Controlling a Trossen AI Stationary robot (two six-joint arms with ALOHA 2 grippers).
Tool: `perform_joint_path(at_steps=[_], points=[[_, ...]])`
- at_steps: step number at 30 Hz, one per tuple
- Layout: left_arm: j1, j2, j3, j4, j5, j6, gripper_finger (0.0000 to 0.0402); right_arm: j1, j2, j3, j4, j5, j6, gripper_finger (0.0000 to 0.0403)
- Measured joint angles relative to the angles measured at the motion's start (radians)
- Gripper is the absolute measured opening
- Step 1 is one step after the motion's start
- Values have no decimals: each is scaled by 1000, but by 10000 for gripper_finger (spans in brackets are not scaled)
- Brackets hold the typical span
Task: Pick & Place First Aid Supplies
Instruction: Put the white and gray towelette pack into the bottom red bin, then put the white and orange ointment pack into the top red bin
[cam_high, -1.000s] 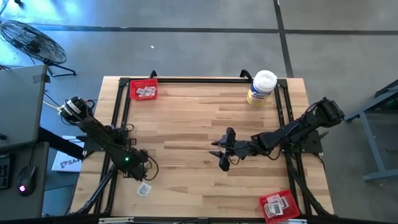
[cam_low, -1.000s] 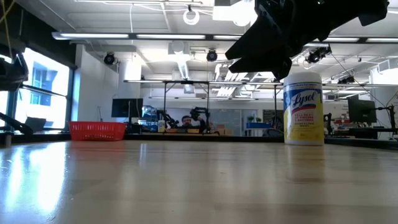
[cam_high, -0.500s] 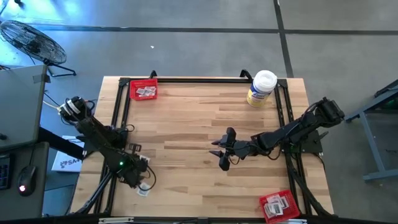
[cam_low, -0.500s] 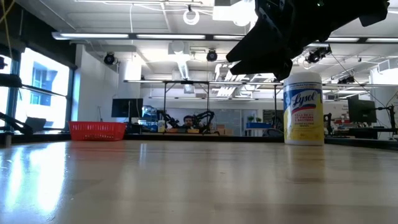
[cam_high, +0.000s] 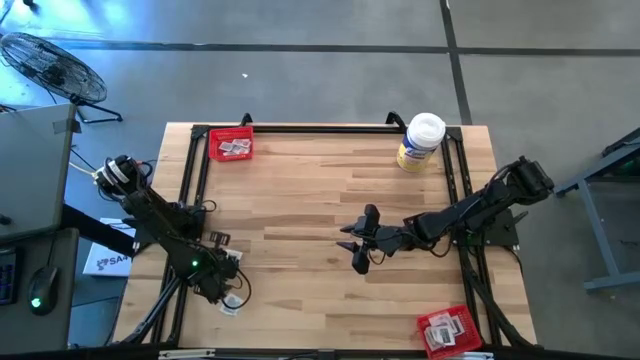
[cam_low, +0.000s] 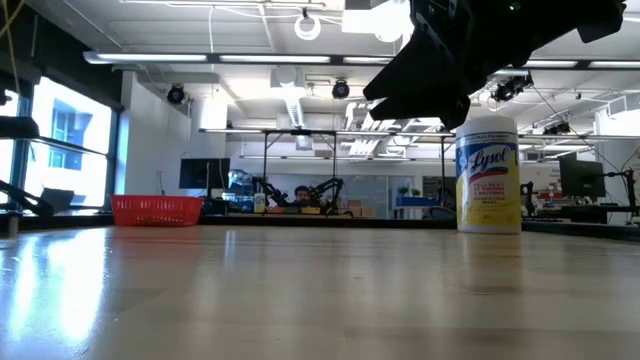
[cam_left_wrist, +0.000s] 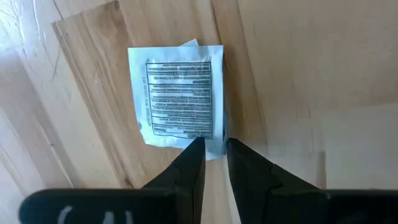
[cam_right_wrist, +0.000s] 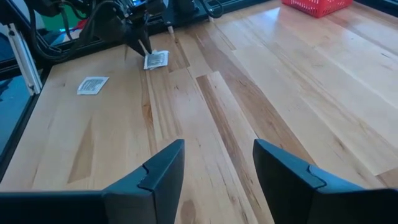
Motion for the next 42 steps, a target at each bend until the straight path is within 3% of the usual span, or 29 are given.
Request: perform_joint_path(at_steps=[9,20,27,31,34,42], points=[[0,0,0,-9,-7,0,5,0,0,0,0,-4,0,185],[2,-1,46,13,-66,27,1,0,0,0,1,-23,4,185],[2,-2,193,30,-218,121,0,0,0,0,16,-23,3,185],[15,-53,197,184,-313,132,0,0,0,0,19,-23,2,184],[67,-112,130,312,-252,132,0,0,0,0,24,-25,1,184],[173,-169,72,365,-152,180,0,23,0,0,41,-34,0,184]])
